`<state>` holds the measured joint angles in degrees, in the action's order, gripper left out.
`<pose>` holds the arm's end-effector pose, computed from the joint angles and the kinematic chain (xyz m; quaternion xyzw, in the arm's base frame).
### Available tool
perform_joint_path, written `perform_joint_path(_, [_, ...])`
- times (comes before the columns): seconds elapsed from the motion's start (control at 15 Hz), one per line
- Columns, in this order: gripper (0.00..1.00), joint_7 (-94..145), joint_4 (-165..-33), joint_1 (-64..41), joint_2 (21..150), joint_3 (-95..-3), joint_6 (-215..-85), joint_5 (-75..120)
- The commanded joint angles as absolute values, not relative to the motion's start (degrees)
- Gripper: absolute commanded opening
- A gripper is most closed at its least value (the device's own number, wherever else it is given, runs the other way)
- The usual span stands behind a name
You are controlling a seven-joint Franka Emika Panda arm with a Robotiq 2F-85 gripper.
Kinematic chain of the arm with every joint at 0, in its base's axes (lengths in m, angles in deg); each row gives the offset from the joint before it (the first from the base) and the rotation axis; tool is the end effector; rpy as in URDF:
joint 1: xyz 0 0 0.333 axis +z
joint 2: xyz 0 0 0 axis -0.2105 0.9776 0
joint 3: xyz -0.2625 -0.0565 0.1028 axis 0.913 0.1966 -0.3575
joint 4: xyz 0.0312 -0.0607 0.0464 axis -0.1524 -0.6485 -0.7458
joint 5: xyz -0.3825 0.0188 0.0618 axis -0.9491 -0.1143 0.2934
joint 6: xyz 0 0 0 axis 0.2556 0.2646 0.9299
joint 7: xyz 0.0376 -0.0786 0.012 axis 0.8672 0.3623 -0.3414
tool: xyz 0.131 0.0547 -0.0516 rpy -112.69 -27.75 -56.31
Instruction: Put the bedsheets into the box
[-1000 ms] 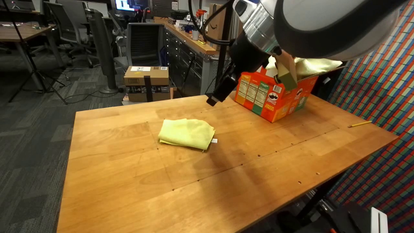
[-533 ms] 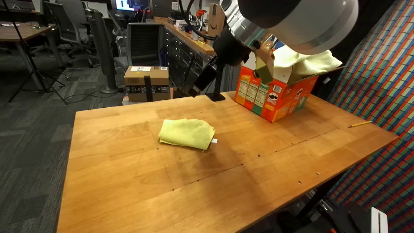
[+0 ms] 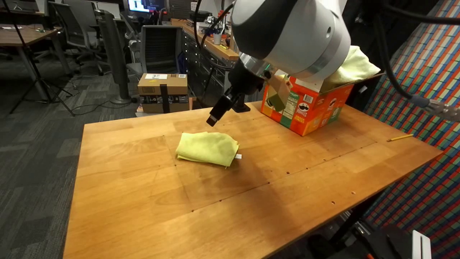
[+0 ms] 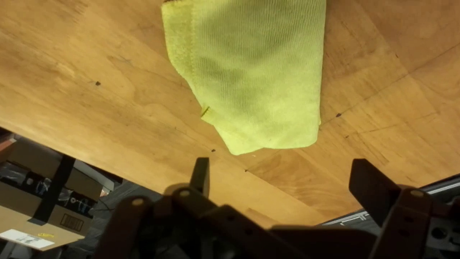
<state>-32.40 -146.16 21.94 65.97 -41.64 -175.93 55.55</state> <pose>0.4906 0.1881 0.2988 -0.8800 -0.4082 -0.2287 0.0824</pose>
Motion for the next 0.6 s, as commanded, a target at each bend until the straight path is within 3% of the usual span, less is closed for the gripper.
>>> perform_joint_path(0.0, [1.0,-35.82,-143.87,22.48,70.22,-41.72,-177.2,60.39])
perform_joint_path(0.53, [1.0,-46.8,-142.87,20.75,74.77,-41.95,-177.88,72.0])
